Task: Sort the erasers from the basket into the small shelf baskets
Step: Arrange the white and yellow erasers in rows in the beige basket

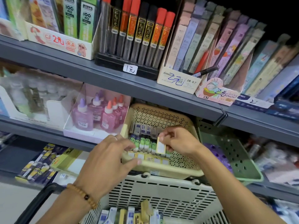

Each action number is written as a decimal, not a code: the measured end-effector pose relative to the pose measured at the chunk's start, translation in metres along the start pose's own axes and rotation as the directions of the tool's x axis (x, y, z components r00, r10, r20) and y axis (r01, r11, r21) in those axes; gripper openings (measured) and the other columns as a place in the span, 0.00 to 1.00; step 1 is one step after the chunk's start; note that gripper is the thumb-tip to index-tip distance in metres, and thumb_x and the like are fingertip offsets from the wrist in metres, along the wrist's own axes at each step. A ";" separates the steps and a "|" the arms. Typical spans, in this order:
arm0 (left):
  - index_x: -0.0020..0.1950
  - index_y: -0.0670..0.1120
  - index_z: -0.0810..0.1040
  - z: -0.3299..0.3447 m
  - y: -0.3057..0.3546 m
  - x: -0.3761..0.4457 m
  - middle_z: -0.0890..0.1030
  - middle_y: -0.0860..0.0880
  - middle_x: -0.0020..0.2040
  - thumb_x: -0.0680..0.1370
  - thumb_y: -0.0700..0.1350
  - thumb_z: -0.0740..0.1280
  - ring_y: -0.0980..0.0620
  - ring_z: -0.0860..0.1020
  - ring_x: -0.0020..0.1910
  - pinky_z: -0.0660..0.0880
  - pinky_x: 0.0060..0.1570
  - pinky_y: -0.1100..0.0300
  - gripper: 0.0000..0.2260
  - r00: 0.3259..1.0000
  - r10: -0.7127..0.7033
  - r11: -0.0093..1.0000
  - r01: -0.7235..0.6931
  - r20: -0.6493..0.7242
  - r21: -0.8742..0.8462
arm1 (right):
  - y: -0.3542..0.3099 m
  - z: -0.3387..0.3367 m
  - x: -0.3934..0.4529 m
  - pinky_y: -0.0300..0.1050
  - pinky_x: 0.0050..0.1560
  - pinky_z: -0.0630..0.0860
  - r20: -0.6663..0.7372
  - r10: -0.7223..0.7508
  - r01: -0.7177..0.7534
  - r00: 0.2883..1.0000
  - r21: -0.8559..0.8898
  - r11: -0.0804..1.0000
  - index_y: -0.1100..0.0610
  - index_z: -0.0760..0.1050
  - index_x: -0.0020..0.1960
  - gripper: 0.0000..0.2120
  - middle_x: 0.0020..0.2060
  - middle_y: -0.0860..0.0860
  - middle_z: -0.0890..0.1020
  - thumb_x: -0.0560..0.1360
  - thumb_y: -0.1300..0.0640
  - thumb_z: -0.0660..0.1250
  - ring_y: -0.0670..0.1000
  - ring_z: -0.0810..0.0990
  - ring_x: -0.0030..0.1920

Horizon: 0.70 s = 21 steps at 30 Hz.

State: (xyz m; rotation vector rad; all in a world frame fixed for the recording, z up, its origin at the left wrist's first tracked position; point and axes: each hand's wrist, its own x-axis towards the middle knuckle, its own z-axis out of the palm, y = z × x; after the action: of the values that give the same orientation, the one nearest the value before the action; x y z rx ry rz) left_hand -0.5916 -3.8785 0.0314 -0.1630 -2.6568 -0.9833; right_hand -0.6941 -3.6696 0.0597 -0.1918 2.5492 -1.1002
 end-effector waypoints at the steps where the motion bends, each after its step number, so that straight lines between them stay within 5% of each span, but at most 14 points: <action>1: 0.53 0.58 0.80 0.000 -0.001 -0.002 0.70 0.65 0.40 0.68 0.59 0.74 0.66 0.68 0.42 0.63 0.40 0.73 0.15 0.999 0.020 0.999 -0.021 0.031 0.029 | 0.007 -0.001 0.000 0.37 0.34 0.78 0.023 0.052 -0.052 0.998 0.022 0.998 0.61 0.79 0.49 0.03 0.35 0.51 0.77 0.79 0.63 0.66 0.44 0.76 0.30; 6: 0.49 0.51 0.83 0.003 -0.008 0.000 0.69 0.60 0.41 0.64 0.56 0.78 0.58 0.68 0.44 0.67 0.48 0.66 0.17 0.999 -0.006 0.996 0.009 -0.035 0.086 | 0.004 0.021 0.006 0.35 0.34 0.78 0.161 0.076 -0.096 0.984 0.119 0.988 0.63 0.79 0.48 0.04 0.35 0.53 0.80 0.78 0.66 0.66 0.44 0.79 0.30; 12: 0.47 0.48 0.83 0.001 -0.009 -0.001 0.75 0.54 0.42 0.61 0.59 0.79 0.53 0.78 0.41 0.78 0.47 0.53 0.21 0.992 -0.123 0.988 0.124 -0.023 0.094 | -0.015 0.062 0.024 0.26 0.33 0.70 0.182 -0.030 0.064 0.983 -0.187 0.980 0.59 0.83 0.51 0.06 0.32 0.42 0.78 0.74 0.62 0.73 0.37 0.74 0.32; 17: 0.48 0.49 0.83 0.002 -0.008 -0.001 0.74 0.56 0.42 0.61 0.60 0.78 0.55 0.78 0.41 0.78 0.48 0.54 0.21 0.990 -0.142 0.987 0.143 -0.023 0.076 | -0.014 0.062 0.028 0.35 0.37 0.75 0.174 0.005 0.022 0.985 -0.153 0.988 0.57 0.84 0.46 0.02 0.32 0.44 0.81 0.75 0.60 0.72 0.41 0.77 0.33; 21: 0.48 0.49 0.83 0.004 -0.009 -0.002 0.74 0.56 0.43 0.61 0.57 0.79 0.57 0.78 0.40 0.79 0.49 0.55 0.20 0.986 -0.159 0.987 0.160 -0.039 0.018 | -0.018 0.058 0.017 0.44 0.42 0.82 0.109 0.016 -0.021 0.994 0.051 0.998 0.56 0.80 0.42 0.09 0.37 0.52 0.83 0.79 0.62 0.65 0.48 0.83 0.36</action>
State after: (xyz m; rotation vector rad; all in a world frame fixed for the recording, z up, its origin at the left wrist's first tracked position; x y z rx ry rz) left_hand -0.5922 -3.8828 0.0222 0.0735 -2.6779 -0.9959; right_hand -0.6879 -3.7255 0.0313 -0.2084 2.4197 -1.1165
